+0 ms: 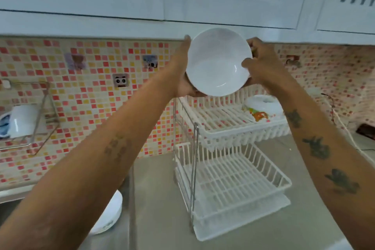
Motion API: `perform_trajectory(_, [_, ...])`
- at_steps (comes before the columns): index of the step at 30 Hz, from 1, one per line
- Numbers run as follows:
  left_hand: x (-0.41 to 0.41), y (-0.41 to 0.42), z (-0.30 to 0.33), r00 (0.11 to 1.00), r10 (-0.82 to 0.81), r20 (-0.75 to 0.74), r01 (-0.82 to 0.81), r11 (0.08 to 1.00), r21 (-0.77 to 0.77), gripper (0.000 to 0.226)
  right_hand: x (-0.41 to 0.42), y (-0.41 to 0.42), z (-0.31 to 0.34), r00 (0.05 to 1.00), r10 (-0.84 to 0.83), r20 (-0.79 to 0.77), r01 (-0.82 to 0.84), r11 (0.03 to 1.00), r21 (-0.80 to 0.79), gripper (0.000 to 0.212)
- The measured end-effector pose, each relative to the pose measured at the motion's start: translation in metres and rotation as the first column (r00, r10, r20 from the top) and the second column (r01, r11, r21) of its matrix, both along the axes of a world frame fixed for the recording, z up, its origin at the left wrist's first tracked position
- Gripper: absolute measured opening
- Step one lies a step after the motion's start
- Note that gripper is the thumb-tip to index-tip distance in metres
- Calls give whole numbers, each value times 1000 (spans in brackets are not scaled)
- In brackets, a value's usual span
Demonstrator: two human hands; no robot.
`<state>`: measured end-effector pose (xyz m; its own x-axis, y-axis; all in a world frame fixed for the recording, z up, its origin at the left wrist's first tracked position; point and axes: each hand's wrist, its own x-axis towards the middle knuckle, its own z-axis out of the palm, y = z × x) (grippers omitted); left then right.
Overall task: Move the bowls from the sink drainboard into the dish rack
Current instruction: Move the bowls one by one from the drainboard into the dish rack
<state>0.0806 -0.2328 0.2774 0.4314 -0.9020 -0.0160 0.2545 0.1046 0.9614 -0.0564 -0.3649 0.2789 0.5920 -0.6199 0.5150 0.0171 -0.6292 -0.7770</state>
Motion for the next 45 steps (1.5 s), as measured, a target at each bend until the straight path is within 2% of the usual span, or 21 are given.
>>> perform_trajectory(3, [-12, -39, 10, 975, -222, -31, 223, 974, 30, 76, -30, -31, 3, 996, -85, 33, 83, 995, 53, 37])
perform_trajectory(6, [-16, -73, 10, 968, -250, -20, 251, 968, 27, 75, -48, -53, 9, 997, 14, 72, -33, 960, 277, 19])
perform_trajectory(9, [-16, -102, -3, 983, -180, 28, 179, 983, 37, 73, -55, -76, 12, 995, 98, -1, -89, 911, 403, 43])
perform_trajectory(12, [-28, -125, -20, 959, -48, 280, 28, 997, 76, 54, -52, -107, 6, 979, 113, -169, -16, 872, 490, 72])
perform_trajectory(15, [-38, -155, -36, 825, 141, 547, -166, 986, -4, 73, -42, -135, -5, 940, 72, -334, 105, 870, 483, 83])
perform_trajectory(18, [-46, -184, -54, 550, 268, 791, -235, 958, -161, 87, -32, -151, -14, 922, -10, -387, 187, 887, 423, 77])
perform_trajectory(20, [-52, -200, -65, 427, 273, 862, -228, 955, -189, 90, -27, -169, -24, 912, -63, -406, 228, 900, 371, 75])
perform_trajectory(23, [-49, -221, -78, 334, 201, 921, -221, 967, -131, 99, -21, -185, -44, 928, -148, -343, 278, 885, 373, 83])
perform_trajectory(25, [-49, -230, -84, 246, 125, 961, -218, 973, -71, 104, -20, -186, -59, 942, -194, -272, 287, 887, 361, 73])
perform_trajectory(27, [-49, -238, -87, 196, 71, 978, -228, 973, -25, 109, -19, -189, -73, 951, -224, -213, 290, 887, 359, 71])
perform_trajectory(30, [-50, -245, -92, 165, 21, 986, -240, 971, 19, 111, -15, -199, -87, 959, -222, -175, 274, 884, 379, 76])
perform_trajectory(34, [-48, -247, -101, 161, -66, 985, -243, 964, 104, 119, -11, -219, -101, 947, -159, -279, 270, 865, 423, 94])
perform_trajectory(37, [-47, -246, -101, 190, -72, 979, -237, 965, 117, 110, -7, -230, -106, 934, -131, -334, 276, 856, 436, 102])
perform_trajectory(39, [-47, -244, -101, 211, -86, 974, -223, 966, 133, 100, -7, -221, -103, 924, -149, -352, 299, 856, 422, 95])
perform_trajectory(41, [-45, -240, -98, 250, -112, 962, -206, 964, 166, 91, -6, -208, -99, 893, -249, -374, 380, 863, 332, 79])
perform_trajectory(43, [-42, -232, -91, 304, -110, 946, -192, 966, 174, 84, -4, -198, -98, 829, -406, -384, 479, 870, 115, 71])
perform_trajectory(45, [-37, -219, -81, 341, -16, 940, -192, 978, 87, 78, -3, -183, -94, 815, -496, -300, 494, 865, -88, 63])
